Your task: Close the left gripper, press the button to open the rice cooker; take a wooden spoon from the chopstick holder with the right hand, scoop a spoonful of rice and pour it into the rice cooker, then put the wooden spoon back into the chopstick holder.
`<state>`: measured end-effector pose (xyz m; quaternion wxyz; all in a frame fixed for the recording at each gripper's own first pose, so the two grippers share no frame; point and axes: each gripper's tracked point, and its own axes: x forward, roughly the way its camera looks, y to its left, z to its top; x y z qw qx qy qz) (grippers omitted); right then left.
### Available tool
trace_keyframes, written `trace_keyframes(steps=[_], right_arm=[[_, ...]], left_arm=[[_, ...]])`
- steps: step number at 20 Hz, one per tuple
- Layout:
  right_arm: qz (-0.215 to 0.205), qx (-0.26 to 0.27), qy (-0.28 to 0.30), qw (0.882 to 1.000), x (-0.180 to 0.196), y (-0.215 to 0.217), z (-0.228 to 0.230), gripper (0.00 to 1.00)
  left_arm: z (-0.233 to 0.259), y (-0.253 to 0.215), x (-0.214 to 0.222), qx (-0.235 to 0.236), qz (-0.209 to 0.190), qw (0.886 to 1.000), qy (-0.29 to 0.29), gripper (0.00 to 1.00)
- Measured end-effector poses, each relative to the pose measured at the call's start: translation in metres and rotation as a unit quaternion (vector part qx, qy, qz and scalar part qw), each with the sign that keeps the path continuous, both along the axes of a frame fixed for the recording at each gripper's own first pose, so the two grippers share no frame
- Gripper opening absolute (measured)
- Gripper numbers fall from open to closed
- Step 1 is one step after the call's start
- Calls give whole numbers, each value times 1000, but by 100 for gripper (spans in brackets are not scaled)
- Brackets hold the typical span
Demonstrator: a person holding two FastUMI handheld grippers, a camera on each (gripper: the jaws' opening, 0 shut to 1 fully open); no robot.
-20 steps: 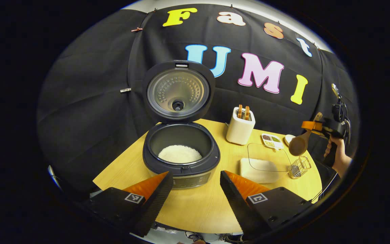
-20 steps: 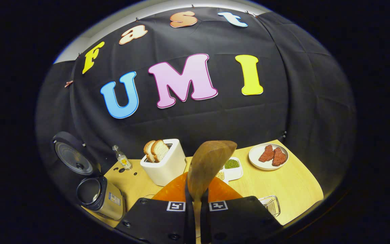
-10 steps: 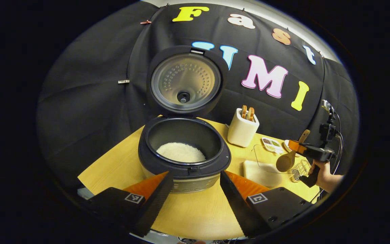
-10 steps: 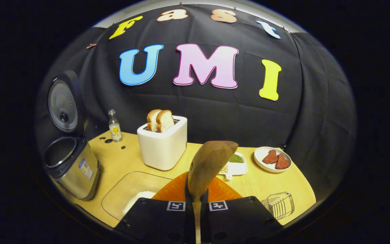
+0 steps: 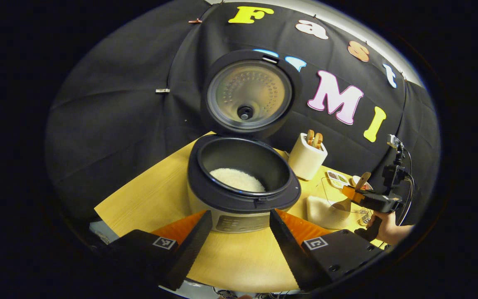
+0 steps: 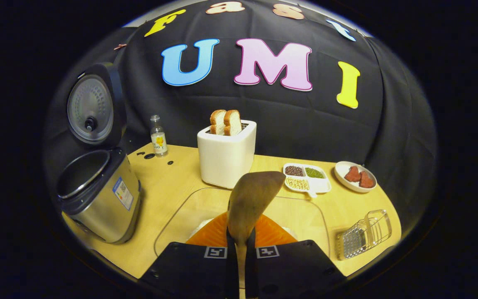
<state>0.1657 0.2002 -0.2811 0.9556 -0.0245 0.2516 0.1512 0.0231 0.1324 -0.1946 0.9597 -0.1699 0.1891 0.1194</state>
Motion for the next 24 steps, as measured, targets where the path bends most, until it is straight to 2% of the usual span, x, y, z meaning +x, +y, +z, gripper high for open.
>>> trace_keyframes(steps=[5, 9, 11, 15, 18, 19, 24], right_arm=[[-41, 73, 51, 995, 5, 15, -3, 11], [-80, 153, 103, 979, 13, 19, -5, 11], [-96, 175, 127, 972, 15, 16, -7, 11], [-101, 214, 143, 961, 19, 19, -2, 11], [-119, 238, 152, 952, 20, 11, 0, 11], [-130, 252, 159, 946, 20, 7, 0, 11], [-217, 341, 180, 897, 16, -24, 0, 10]], left_arm=[[-4, 15, -13, -31, 28, 999, 6, 96], [-4, 21, -11, -31, 31, 999, 8, 96], [2, 29, -8, -12, 44, 999, 0, 96], [14, 22, 4, -8, 28, 999, -17, 96], [18, 19, 10, 6, 16, 1000, -20, 96], [21, 19, 10, 8, 14, 1000, -22, 96], [26, 15, 8, 8, 8, 1000, -25, 96]])
